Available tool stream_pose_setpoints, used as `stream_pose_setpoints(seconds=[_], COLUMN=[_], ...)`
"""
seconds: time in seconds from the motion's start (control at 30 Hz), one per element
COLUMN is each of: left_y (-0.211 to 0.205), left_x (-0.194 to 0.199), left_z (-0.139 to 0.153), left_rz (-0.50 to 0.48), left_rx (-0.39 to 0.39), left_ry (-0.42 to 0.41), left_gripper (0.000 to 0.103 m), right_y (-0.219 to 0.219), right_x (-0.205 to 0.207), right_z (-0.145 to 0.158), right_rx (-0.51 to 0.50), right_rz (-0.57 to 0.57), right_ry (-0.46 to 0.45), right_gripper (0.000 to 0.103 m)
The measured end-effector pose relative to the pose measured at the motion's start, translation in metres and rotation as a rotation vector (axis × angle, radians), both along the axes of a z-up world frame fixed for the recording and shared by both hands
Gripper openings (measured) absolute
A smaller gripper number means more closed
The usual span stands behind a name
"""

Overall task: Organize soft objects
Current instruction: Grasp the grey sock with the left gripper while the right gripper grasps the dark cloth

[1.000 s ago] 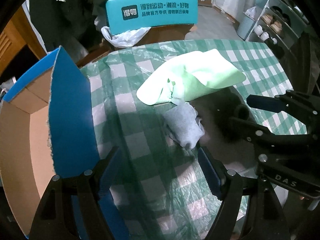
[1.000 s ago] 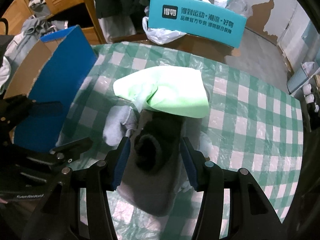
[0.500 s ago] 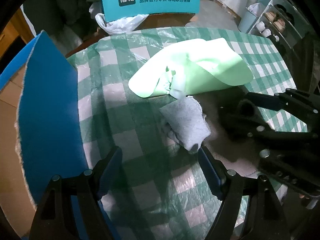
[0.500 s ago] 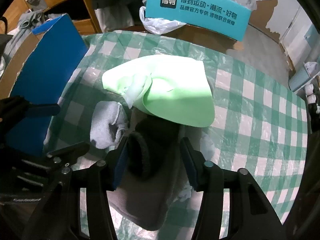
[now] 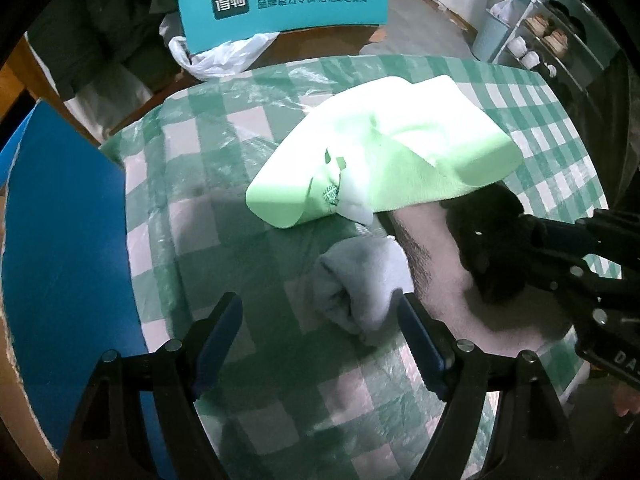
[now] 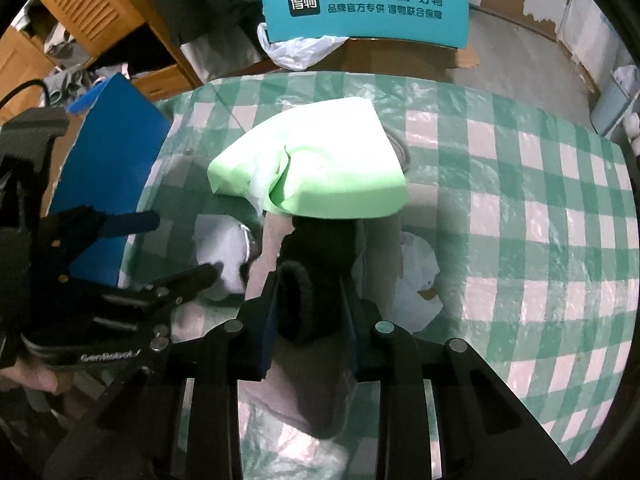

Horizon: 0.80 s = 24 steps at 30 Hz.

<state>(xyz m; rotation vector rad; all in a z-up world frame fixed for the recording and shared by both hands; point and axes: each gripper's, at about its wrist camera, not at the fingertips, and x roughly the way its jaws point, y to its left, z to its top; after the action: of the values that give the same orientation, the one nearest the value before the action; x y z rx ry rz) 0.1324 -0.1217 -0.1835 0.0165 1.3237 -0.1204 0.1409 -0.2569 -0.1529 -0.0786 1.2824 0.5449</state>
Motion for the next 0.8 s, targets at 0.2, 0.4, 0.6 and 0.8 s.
stream_pose_setpoints(seconds=[0.2, 0.4, 0.6, 0.8], left_y=[-0.009, -0.011, -0.010, -0.008], left_x=[0.005, 0.004, 0.001, -0.006], left_z=[-0.010, -0.013, -0.005, 0.003], left_rz=[-0.012, -0.026, -0.030, -0.031], left_rx=[-0.002, -0.054, -0.063, -0.087], left_ry=[0.017, 0.020, -0.003, -0.010], left_gripper=[0.081, 0.036, 0.017, 0.016], right_y=[-0.013, -0.017, -0.018, -0.018], right_x=[-0.002, -0.006, -0.008, -0.011], right_z=[0.003, 0.010, 0.014, 0.019], right_rx=[0.012, 0.037, 0.034, 0.029], right_rz=[-0.020, -0.022, -0.020, -0.018], right_ry=[-0.005, -0.019, -0.027, -0.039], right_gripper=[0.026, 0.022, 0.017, 0.013])
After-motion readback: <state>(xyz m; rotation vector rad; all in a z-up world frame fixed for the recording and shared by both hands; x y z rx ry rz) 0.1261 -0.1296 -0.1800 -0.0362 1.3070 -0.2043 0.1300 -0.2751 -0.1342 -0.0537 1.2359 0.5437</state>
